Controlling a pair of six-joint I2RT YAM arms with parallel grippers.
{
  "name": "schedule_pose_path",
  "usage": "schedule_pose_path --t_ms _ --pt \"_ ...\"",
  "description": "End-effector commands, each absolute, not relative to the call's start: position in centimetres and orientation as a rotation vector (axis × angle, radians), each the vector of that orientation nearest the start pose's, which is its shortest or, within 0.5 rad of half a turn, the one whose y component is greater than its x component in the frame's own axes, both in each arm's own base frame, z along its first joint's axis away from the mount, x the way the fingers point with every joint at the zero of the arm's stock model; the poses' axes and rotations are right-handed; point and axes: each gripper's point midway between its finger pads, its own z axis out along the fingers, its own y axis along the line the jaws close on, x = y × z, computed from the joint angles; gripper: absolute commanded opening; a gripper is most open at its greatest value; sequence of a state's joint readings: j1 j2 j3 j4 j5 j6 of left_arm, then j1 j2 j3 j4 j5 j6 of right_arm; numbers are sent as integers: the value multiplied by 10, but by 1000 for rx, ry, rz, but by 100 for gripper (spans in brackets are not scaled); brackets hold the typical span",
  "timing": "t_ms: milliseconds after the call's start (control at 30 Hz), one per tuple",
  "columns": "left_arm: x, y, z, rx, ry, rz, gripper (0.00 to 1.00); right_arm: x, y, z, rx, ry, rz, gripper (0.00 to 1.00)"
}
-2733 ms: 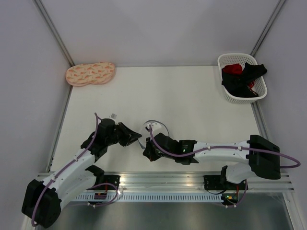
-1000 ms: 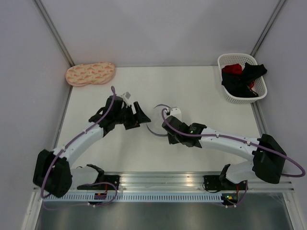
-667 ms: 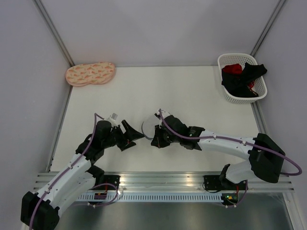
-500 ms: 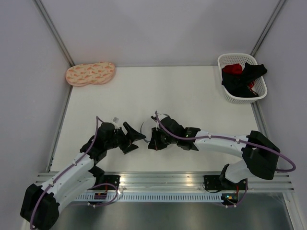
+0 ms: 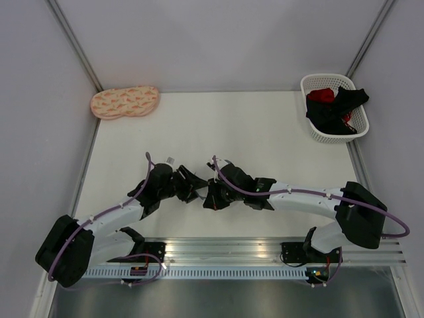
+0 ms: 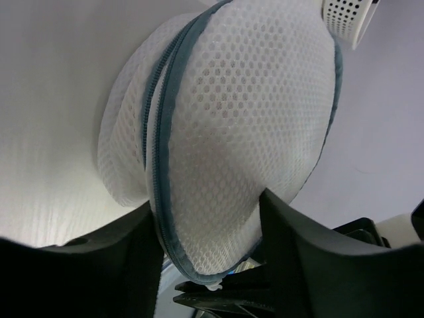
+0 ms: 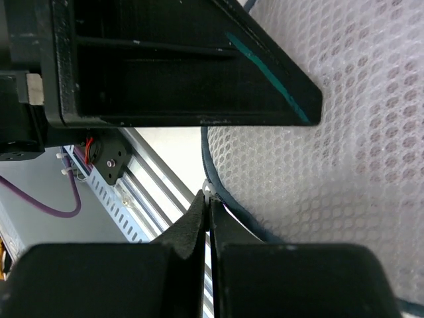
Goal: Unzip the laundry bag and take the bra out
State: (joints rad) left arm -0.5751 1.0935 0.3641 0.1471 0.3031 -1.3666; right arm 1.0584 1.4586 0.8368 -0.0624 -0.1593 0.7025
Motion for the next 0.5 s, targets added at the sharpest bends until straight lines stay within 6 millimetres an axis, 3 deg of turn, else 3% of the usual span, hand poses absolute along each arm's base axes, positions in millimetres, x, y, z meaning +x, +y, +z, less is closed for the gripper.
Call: schedule_pose_path --t_ms 0,200,300,467 --pt "232 -250 129 -754 2231 -1374 56 152 374 130 -521 2362 1060 0" --pt "239 -240 131 -723 2207 -1271 24 154 352 117 -529 2439 885 0" --pt "243 -238 133 -674 2216 -1222 16 153 331 104 -535 2508 742 0" --pt "249 -241 136 -522 2248 -1153 15 168 296 94 -492 2546 461 0"
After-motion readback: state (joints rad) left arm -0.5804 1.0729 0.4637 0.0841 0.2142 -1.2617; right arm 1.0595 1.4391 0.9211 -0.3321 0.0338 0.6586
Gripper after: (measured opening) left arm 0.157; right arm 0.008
